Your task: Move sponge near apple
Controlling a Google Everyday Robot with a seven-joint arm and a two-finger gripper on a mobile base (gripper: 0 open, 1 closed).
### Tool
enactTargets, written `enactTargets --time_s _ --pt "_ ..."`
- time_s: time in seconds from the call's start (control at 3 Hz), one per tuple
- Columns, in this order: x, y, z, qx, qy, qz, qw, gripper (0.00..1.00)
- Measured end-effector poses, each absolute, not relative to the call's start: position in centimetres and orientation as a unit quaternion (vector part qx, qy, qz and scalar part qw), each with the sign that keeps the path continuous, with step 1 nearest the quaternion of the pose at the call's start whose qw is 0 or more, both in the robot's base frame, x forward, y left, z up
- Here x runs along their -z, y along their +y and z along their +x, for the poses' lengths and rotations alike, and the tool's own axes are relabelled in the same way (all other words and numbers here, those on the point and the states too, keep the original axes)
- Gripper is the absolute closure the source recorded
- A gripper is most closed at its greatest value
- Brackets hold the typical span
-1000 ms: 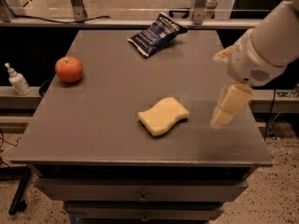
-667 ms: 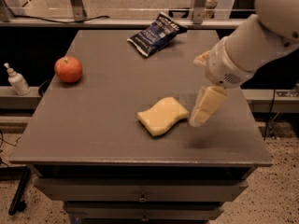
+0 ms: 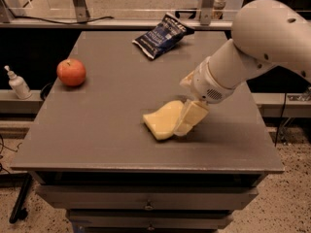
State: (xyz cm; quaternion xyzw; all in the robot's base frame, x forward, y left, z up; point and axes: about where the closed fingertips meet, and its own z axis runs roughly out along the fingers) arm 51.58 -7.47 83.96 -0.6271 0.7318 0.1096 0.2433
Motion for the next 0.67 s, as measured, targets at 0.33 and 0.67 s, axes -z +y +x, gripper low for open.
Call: enactTargets --time_s 0.33,0.67 --pt "-83.1 -6.9 51.7 -0.123 0.737 -0.621 0.237 0.42" --pt "-84.5 -6.3 52.4 -0.123 0.737 -0.617 0.245 0.65"
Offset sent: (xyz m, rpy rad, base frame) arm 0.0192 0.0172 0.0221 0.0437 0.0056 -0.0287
